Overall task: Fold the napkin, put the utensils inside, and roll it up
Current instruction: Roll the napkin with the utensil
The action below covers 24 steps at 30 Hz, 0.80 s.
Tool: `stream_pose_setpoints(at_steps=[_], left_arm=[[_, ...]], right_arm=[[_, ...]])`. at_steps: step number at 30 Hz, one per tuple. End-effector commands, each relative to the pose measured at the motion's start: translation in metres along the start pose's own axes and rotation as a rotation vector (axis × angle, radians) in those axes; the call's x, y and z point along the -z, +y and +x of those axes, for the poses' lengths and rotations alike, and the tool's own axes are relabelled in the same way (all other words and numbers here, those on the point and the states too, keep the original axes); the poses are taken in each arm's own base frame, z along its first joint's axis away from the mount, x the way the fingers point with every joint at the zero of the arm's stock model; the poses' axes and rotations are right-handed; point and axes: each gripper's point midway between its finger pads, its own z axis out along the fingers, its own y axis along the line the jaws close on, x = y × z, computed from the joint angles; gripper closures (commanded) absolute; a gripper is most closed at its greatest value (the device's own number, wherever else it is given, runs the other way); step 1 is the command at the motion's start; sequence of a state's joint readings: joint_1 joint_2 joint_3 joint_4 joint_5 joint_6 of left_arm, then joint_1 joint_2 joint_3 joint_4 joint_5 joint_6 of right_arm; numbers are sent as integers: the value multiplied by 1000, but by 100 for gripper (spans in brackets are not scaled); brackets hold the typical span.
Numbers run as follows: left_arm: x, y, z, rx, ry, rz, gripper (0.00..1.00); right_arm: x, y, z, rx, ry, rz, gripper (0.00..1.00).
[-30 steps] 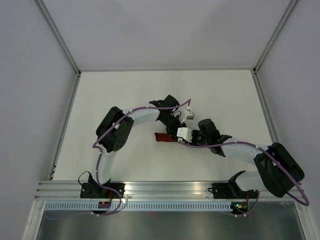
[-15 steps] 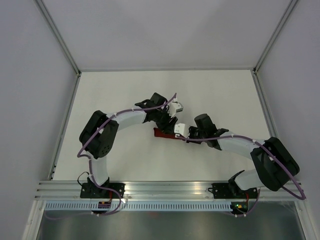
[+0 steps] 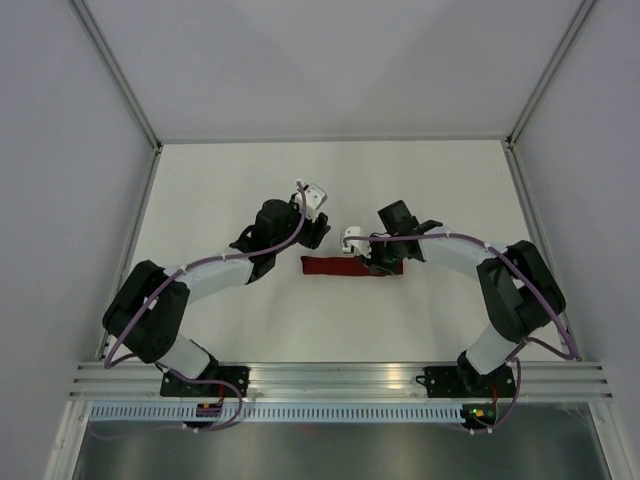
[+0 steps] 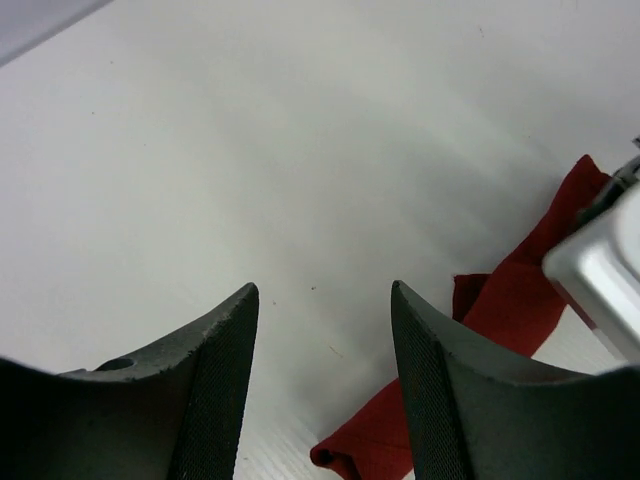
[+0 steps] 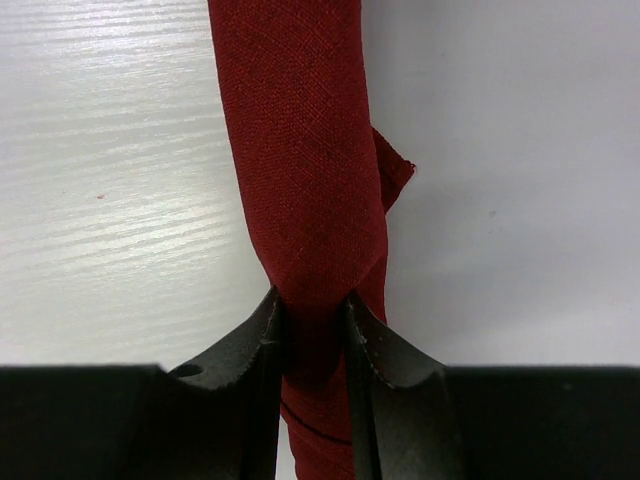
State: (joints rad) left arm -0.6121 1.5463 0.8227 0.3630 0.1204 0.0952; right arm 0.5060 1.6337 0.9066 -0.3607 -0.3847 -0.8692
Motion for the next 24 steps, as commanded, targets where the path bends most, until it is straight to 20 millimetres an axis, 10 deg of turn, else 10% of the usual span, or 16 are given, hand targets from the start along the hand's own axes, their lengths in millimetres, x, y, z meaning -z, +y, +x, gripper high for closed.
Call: stream_pose_setpoints(at_steps=[1, 11, 24], left_arm=[[18, 12, -53, 58, -271, -90, 39], [80, 20, -75, 36, -513, -241, 35], [38, -68, -51, -498, -305, -21, 33]], right_arm=[[-4, 18, 20, -70, 78, -162, 80], [-13, -10, 25, -158, 103, -270, 81], [-32, -12, 36, -225, 170, -391, 83]])
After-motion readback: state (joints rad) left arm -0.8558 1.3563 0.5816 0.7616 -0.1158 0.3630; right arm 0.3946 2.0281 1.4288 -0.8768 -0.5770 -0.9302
